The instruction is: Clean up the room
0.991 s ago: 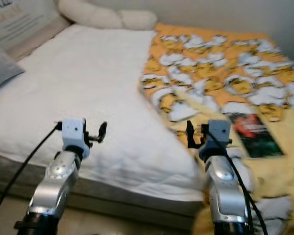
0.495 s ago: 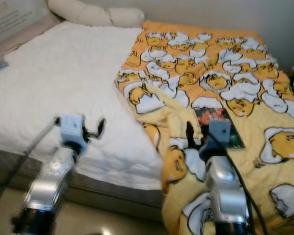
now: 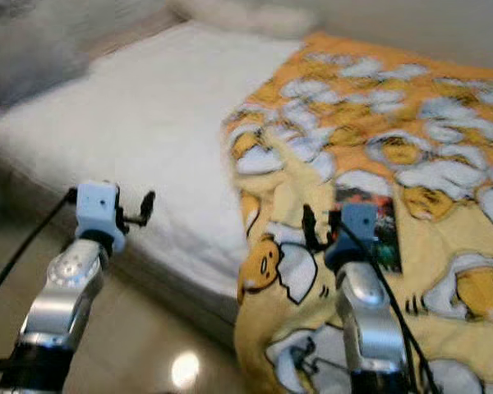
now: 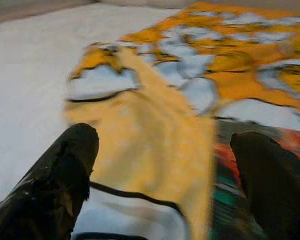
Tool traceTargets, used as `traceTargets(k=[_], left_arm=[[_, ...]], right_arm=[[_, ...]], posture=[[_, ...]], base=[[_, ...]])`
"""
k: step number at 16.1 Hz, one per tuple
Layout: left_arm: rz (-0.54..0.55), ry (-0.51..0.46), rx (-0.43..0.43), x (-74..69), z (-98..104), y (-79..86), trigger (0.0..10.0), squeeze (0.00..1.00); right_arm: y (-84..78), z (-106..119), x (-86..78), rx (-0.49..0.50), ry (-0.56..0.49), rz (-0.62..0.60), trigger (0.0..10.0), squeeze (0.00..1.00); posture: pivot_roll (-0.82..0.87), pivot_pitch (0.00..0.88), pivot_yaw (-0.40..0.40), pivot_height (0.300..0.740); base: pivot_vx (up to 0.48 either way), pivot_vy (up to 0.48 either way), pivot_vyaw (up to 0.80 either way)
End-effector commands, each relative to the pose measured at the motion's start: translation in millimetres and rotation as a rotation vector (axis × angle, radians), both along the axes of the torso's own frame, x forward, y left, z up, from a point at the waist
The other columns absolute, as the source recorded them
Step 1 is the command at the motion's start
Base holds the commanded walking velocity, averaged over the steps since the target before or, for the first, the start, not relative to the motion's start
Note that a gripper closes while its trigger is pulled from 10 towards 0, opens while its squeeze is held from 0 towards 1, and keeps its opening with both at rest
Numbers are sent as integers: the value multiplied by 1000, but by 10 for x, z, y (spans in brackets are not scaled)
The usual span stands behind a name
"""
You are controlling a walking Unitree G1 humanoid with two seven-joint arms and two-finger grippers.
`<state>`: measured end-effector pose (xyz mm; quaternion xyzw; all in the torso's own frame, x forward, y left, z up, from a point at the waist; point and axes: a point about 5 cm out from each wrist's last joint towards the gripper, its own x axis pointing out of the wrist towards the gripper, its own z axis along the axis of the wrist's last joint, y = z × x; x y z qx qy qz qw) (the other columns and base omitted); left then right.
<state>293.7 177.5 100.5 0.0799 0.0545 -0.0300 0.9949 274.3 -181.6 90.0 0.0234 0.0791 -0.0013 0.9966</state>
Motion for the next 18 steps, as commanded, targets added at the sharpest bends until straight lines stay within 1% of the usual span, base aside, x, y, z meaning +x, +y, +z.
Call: traceTargets(k=[1, 6, 8, 11, 18], left_arm=[[-18, -8, 4, 19, 29, -38, 10000, 1000], [-25, -3, 4, 23, 22, -74, 10000, 1000], [-19, -13, -20, 22, 22, -72, 10000, 1000], [-57, -4, 2, -10, -9, -110, 10000, 1000], [-74, -1, -5, -15, -20, -171, 10000, 996]], right_arm=[[-7, 10, 12, 18, 1, -6, 10000, 1000], [-18, 3, 14, 23, 12, 33, 10000, 1000], [11, 3, 10, 27, 13, 59, 10000, 1000], [94, 15, -7, 57, 14, 123, 10000, 1000], [90, 17, -13, 61, 24, 133, 10000, 1000]], posture=[[-37, 0, 40, 740], [-28, 0, 37, 740], [-27, 0, 37, 740], [-23, 0, 36, 740], [-25, 0, 32, 740]], base=[[0, -480, 0], [0, -480, 0], [0, -330, 0], [0, 0, 0], [0, 0, 0]])
